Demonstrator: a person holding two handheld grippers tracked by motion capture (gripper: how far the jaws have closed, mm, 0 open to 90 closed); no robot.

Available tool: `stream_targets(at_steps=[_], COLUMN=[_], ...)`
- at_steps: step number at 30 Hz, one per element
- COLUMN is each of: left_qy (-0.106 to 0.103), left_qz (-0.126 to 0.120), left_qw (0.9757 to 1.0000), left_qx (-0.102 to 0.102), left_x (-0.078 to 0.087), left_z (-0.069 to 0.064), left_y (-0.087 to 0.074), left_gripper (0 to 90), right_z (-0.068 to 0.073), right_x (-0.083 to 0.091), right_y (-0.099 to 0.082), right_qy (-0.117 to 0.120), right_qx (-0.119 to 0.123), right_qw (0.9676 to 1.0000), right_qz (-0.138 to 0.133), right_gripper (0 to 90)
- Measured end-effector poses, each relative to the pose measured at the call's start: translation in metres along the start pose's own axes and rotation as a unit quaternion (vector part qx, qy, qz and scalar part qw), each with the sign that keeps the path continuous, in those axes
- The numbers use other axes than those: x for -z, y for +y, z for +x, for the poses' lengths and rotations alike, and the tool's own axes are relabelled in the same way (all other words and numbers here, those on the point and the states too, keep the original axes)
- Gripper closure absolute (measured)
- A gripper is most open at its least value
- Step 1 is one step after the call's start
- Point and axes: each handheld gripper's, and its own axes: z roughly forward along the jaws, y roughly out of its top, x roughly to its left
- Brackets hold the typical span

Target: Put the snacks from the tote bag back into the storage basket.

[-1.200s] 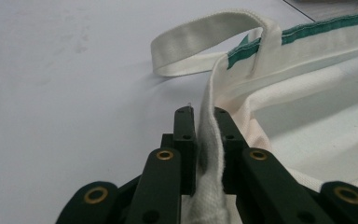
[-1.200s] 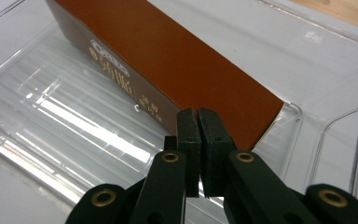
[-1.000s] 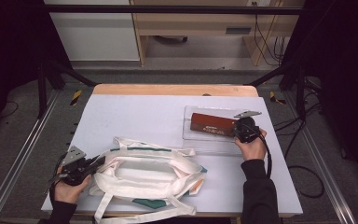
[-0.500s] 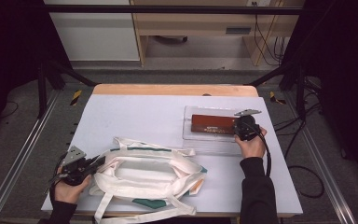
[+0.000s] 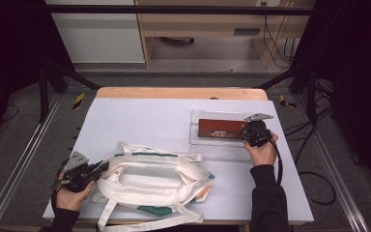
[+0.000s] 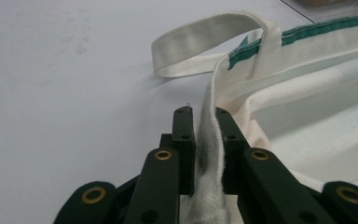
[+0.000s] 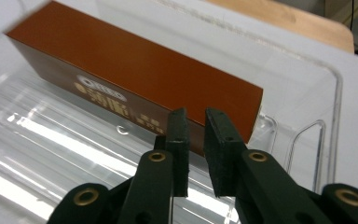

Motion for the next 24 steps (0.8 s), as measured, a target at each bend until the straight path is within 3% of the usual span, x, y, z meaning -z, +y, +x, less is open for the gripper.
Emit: stream_targets(at_steps=[5, 7, 14, 17, 21, 24], left_qy=[0.006, 0.008, 0.013, 0.011, 0.017, 0.020], left_qz=[-0.017, -0.026, -0.051, -0.066, -0.078, -0.090], left_qw=[0.9998, 0.9996, 0.9986, 0.9978, 0.9968, 0.9957], left_qx=[0.004, 0.002, -0.002, 0.006, 0.004, 0.007], left_x=[0.007, 0.010, 0.018, 0.021, 0.024, 0.027], left_z=[0.002, 0.002, 0.002, 0.005, 0.010, 0.013], left_y=[0.003, 0.005, 0.010, 0.010, 0.010, 0.010], left_gripper=[71.7, 68.7, 56.7, 48.9, 40.9, 36.9], right_z=[0.009, 0.013, 0.026, 0.029, 0.026, 0.023], right_x=[0.032, 0.044, 0.075, 0.080, 0.083, 0.087], right_y=[-0.002, -0.006, -0.030, -0.045, -0.064, -0.079], right_qy=[0.015, 0.021, 0.019, 0.022, 0.021, 0.024], right_qx=[-0.005, -0.009, -0.020, -0.035, -0.043, -0.064], right_qw=[0.9982, 0.9967, 0.9877, 0.9839, 0.9846, 0.9817], right_qz=[-0.058, -0.078, -0.154, -0.174, -0.168, -0.178], right_gripper=[64.7, 55.3, 26.7, 21.7, 17.7, 17.9])
